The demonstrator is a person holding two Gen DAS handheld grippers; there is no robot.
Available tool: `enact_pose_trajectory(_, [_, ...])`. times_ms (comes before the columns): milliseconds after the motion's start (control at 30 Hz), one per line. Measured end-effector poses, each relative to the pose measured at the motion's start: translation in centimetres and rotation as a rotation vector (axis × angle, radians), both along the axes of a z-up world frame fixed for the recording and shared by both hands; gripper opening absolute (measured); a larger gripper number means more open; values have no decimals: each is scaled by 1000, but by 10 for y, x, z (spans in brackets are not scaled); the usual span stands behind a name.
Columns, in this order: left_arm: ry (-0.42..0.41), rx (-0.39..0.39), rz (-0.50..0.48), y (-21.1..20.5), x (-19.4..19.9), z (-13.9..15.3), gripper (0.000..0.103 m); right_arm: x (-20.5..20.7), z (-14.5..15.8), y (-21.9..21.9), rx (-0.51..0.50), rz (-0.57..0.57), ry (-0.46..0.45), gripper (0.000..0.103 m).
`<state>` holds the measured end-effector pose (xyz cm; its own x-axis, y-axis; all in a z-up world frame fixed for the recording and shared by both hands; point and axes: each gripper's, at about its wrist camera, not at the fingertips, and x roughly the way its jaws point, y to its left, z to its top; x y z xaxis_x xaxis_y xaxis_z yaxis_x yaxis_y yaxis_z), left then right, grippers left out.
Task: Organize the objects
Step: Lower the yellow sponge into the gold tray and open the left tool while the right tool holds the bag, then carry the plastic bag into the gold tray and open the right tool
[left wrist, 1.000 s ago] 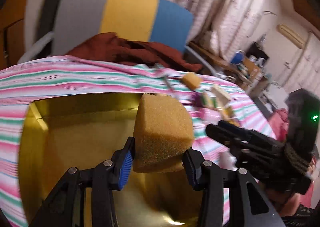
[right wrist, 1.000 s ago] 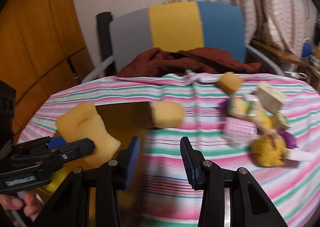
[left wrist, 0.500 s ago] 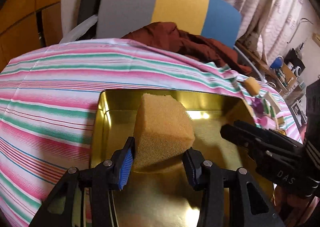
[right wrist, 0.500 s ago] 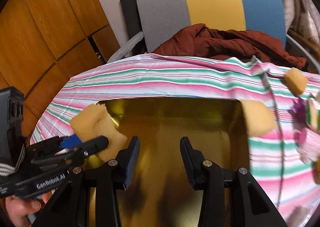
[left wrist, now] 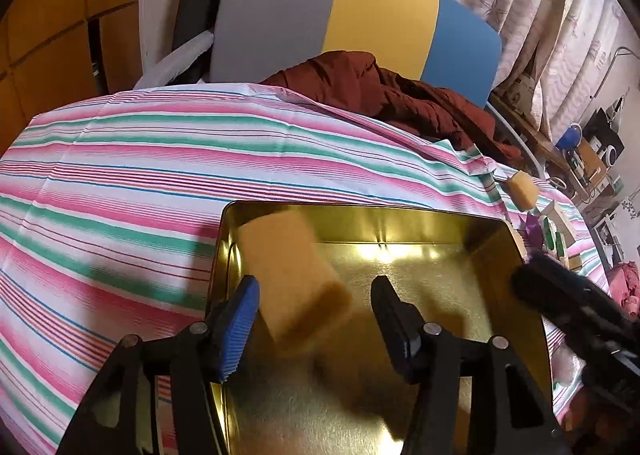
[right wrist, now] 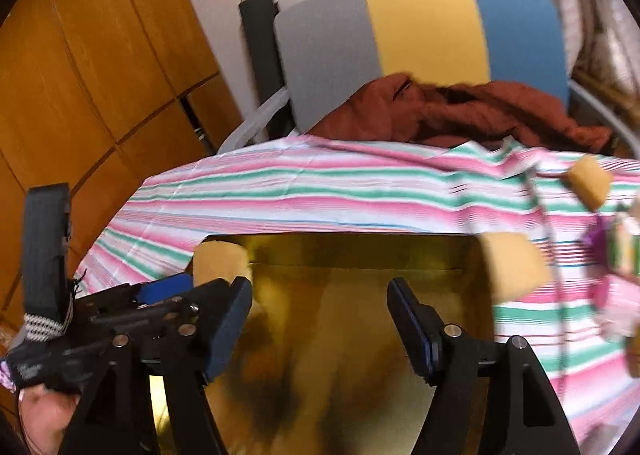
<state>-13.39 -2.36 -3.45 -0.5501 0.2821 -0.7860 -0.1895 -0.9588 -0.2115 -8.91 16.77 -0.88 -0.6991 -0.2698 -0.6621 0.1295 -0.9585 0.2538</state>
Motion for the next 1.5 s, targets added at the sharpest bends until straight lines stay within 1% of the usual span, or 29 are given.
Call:
enact_pose_trajectory(100, [16,11,14,-2,7,2,59,31,12,29,56,-93,62,79])
enact_pose_trajectory(200, [5,39,20,0,10,0,59,55,15,65,72,-191,69,79])
enact_pose_trajectory(300, [6,34,23,4,14,-1,59,78,7,98,133,-274,20,79])
enact_pose_trajectory(367, [13,27,30,5,16,0,59,94,-2,121,155,-327,-13,79])
enact_pose_trajectory(467, [17,51,44,4,20,1,59,117,-17,152,173,-409,-76,79])
enact_pose_trajectory(567, [18,68,55,5,23,1,59,130,-35,171,165,-451,-146,79])
enact_pose_trajectory(600, [17,70,55,6,23,1,59,131,-42,175,160,-454,-169,78])
enact_pose_trajectory(667, [12,73,53,8,24,0,59,132,-54,179,143,-445,-197,67])
enact_pose_trajectory(700, [10,70,53,8,24,0,59,131,-58,179,140,-435,-207,54])
enact_pose_trajectory(733, [7,67,53,8,25,-1,59,128,-63,178,144,-426,-220,40])
enact_pose_trajectory(767, [7,64,53,8,25,-1,59,127,-68,178,136,-416,-230,38])
enact_pose_trajectory(833, [12,62,61,5,26,1,59,125,-67,176,126,-413,-218,38])
enact_pose_trajectory(933, [19,78,89,-6,27,4,59,118,-46,164,132,-376,-149,38])
enact_pose_trajectory(1000, [19,87,107,-11,27,4,59,111,-27,151,110,-326,-97,38])
enact_pose_trajectory(1067, [20,85,127,-15,26,4,59,100,-9,131,89,-265,-50,38])
enact_pose_trajectory(1167, [17,78,148,-21,27,4,59,76,6,94,59,-159,-12,38])
enact_pose_trajectory(1267, [18,92,161,-28,30,5,59,49,10,59,36,-67,-10,38])
enact_pose_trajectory(1367, [22,106,175,-35,35,8,59,20,3,21,30,6,-26,38])
enact_pose_trajectory(1467, [25,115,185,-40,40,10,59,-6,-7,-6,0,46,-47,43])
enact_pose_trajectory(1500, [25,117,185,-41,42,10,59,-13,-10,-13,-7,57,-51,50])
